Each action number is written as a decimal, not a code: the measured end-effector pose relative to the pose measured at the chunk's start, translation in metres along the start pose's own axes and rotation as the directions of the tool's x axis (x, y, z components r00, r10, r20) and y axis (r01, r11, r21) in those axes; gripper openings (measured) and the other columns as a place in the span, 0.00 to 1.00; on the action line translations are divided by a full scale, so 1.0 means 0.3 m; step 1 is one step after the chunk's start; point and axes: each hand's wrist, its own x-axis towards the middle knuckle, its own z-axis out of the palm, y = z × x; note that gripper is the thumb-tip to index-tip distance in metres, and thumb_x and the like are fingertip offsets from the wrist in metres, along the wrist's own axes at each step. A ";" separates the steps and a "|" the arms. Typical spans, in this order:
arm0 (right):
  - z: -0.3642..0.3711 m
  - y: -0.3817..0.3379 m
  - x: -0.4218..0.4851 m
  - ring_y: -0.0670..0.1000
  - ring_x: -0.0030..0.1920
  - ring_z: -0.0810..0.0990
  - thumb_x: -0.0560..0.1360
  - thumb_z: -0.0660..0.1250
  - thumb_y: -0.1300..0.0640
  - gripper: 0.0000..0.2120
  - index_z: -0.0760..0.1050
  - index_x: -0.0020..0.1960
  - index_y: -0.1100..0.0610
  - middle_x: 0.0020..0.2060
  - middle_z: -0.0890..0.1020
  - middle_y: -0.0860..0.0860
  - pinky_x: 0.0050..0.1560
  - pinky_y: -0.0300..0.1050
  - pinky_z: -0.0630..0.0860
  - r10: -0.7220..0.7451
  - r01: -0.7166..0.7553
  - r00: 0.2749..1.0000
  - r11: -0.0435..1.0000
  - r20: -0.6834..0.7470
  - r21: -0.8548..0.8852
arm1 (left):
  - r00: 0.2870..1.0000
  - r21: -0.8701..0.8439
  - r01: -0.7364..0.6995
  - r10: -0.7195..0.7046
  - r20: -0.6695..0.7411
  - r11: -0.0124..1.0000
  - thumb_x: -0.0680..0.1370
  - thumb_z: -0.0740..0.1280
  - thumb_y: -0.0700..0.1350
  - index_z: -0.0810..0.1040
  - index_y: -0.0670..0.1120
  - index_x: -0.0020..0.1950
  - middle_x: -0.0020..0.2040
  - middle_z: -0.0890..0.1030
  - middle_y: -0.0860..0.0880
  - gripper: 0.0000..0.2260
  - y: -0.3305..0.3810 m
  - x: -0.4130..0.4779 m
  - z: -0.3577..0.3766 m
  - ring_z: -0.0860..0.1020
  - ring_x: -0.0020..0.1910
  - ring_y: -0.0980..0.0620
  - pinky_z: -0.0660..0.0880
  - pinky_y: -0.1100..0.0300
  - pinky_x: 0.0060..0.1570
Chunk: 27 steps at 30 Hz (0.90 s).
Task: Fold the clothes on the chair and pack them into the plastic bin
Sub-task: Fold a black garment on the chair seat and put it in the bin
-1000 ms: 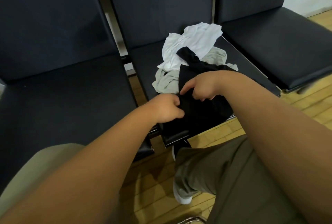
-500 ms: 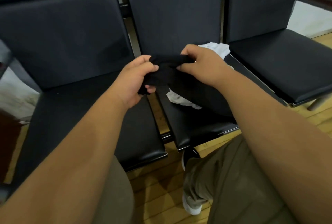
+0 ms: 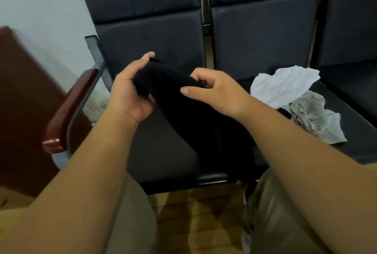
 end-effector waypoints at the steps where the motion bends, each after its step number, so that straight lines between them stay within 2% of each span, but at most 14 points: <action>1: 0.033 -0.017 0.007 0.52 0.43 0.84 0.80 0.74 0.46 0.13 0.80 0.50 0.56 0.46 0.84 0.57 0.52 0.55 0.83 0.004 -0.005 0.999 1.000 0.048 0.029 | 0.999 -0.023 -0.012 0.011 -0.031 1.000 0.79 0.72 0.48 0.84 0.49 0.58 0.53 0.82 0.46 0.08 0.024 -0.015 -0.027 0.82 0.54 0.45 0.78 0.47 0.66; 4: 0.127 -0.054 0.029 0.50 0.47 0.86 0.81 0.73 0.49 0.07 0.82 0.53 0.52 0.48 0.85 0.54 0.60 0.55 0.82 -0.007 -0.005 0.986 0.998 0.169 0.070 | 0.998 -0.104 -0.020 0.013 -0.069 0.994 0.80 0.72 0.47 0.82 0.49 0.55 0.47 0.82 0.46 0.05 0.091 -0.055 -0.107 0.83 0.47 0.46 0.82 0.49 0.55; 7: 0.220 -0.051 0.076 0.50 0.52 0.87 0.80 0.74 0.51 0.05 0.82 0.53 0.51 0.49 0.87 0.49 0.63 0.54 0.82 -0.002 -0.013 0.978 0.998 0.208 0.067 | 0.993 -0.027 -0.033 0.030 -0.114 0.999 0.81 0.72 0.46 0.82 0.48 0.56 0.50 0.83 0.45 0.06 0.129 -0.088 -0.185 0.84 0.49 0.45 0.82 0.49 0.54; 10: 0.277 -0.023 0.141 0.43 0.44 0.85 0.78 0.76 0.48 0.08 0.78 0.47 0.49 0.44 0.86 0.45 0.52 0.44 0.82 0.010 -0.007 0.998 0.998 0.064 -0.059 | 0.976 0.120 -0.003 0.029 -0.217 0.993 0.81 0.71 0.46 0.84 0.47 0.60 0.53 0.86 0.44 0.08 0.147 -0.108 -0.258 0.86 0.51 0.43 0.84 0.49 0.52; 11: 0.286 -0.013 0.159 0.42 0.40 0.82 0.77 0.76 0.48 0.11 0.75 0.46 0.51 0.40 0.84 0.45 0.45 0.39 0.79 0.010 -0.009 1.000 0.995 0.012 -0.098 | 0.968 0.189 0.002 0.046 -0.247 0.982 0.82 0.70 0.45 0.83 0.48 0.62 0.52 0.86 0.45 0.10 0.151 -0.112 -0.286 0.85 0.46 0.44 0.83 0.54 0.44; 12: 0.292 -0.004 0.174 0.41 0.36 0.78 0.76 0.76 0.49 0.15 0.72 0.45 0.53 0.37 0.81 0.44 0.39 0.35 0.75 0.001 -0.004 1.000 0.992 -0.026 -0.125 | 0.964 0.265 0.005 0.067 -0.259 0.964 0.82 0.69 0.44 0.83 0.49 0.64 0.49 0.84 0.48 0.11 0.155 -0.115 -0.312 0.80 0.37 0.49 0.76 0.60 0.32; 13: 0.297 0.004 0.188 0.41 0.33 0.75 0.76 0.76 0.50 0.17 0.69 0.44 0.54 0.35 0.78 0.44 0.34 0.33 0.71 -0.011 0.004 0.999 0.990 -0.046 -0.143 | 0.963 0.326 0.003 0.086 -0.257 0.945 0.83 0.68 0.43 0.82 0.48 0.66 0.44 0.80 0.50 0.12 0.157 -0.116 -0.340 0.73 0.30 0.53 0.66 0.63 0.26; 14: 0.302 0.012 0.199 0.41 0.32 0.72 0.76 0.76 0.51 0.19 0.66 0.42 0.55 0.34 0.76 0.44 0.32 0.32 0.69 -0.023 0.015 0.998 0.987 -0.052 -0.158 | 0.961 0.374 0.004 0.099 -0.257 0.927 0.83 0.67 0.42 0.82 0.47 0.66 0.41 0.77 0.51 0.12 0.156 -0.117 -0.364 0.67 0.27 0.55 0.60 0.64 0.25; 16: 0.311 0.024 0.215 0.41 0.31 0.69 0.76 0.76 0.51 0.20 0.64 0.41 0.54 0.34 0.73 0.44 0.32 0.32 0.68 -0.032 0.026 0.999 0.981 -0.028 -0.194 | 0.951 0.461 0.020 0.125 -0.281 0.887 0.84 0.68 0.40 0.83 0.46 0.66 0.37 0.75 0.52 0.11 0.154 -0.122 -0.399 0.64 0.27 0.56 0.58 0.62 0.26; 19: 0.309 0.023 0.224 0.43 0.31 0.67 0.75 0.78 0.45 0.24 0.63 0.39 0.52 0.32 0.71 0.46 0.34 0.37 0.68 0.015 0.008 0.995 0.973 0.097 -0.232 | 0.933 0.585 0.029 0.188 -0.307 0.810 0.83 0.70 0.40 0.84 0.43 0.61 0.37 0.80 0.51 0.08 0.146 -0.128 -0.432 0.70 0.29 0.54 0.66 0.59 0.30; 21: 0.300 0.015 0.221 0.47 0.32 0.65 0.76 0.77 0.42 0.26 0.62 0.39 0.52 0.32 0.68 0.49 0.36 0.43 0.67 0.050 -0.004 0.978 0.975 0.202 -0.220 | 0.916 0.693 0.041 0.250 -0.315 0.720 0.82 0.72 0.42 0.85 0.44 0.57 0.39 0.82 0.50 0.06 0.147 -0.126 -0.459 0.74 0.32 0.53 0.74 0.54 0.35; 23: 0.289 0.010 0.214 0.48 0.32 0.63 0.77 0.75 0.42 0.27 0.61 0.38 0.53 0.32 0.66 0.49 0.35 0.45 0.66 0.058 -0.002 0.968 0.975 0.246 -0.222 | 0.907 0.783 0.050 0.299 -0.296 0.620 0.81 0.74 0.44 0.86 0.45 0.56 0.41 0.83 0.48 0.06 0.151 -0.121 -0.479 0.77 0.36 0.53 0.78 0.51 0.41; 25: 0.286 0.016 0.212 0.47 0.31 0.63 0.79 0.75 0.46 0.25 0.61 0.38 0.54 0.31 0.65 0.49 0.34 0.43 0.66 0.047 -0.001 0.976 0.977 0.214 -0.211 | 0.911 0.817 0.033 0.319 -0.261 0.575 0.80 0.75 0.46 0.86 0.45 0.55 0.42 0.84 0.48 0.06 0.153 -0.113 -0.480 0.79 0.38 0.53 0.80 0.53 0.43; 27: 0.285 0.031 0.220 0.47 0.30 0.64 0.80 0.74 0.49 0.24 0.61 0.38 0.54 0.31 0.65 0.48 0.32 0.41 0.66 0.024 -0.005 0.993 0.985 0.111 -0.171 | 0.917 0.863 0.007 0.341 -0.206 0.504 0.80 0.75 0.47 0.85 0.47 0.54 0.43 0.84 0.51 0.06 0.152 -0.102 -0.469 0.80 0.37 0.57 0.80 0.59 0.42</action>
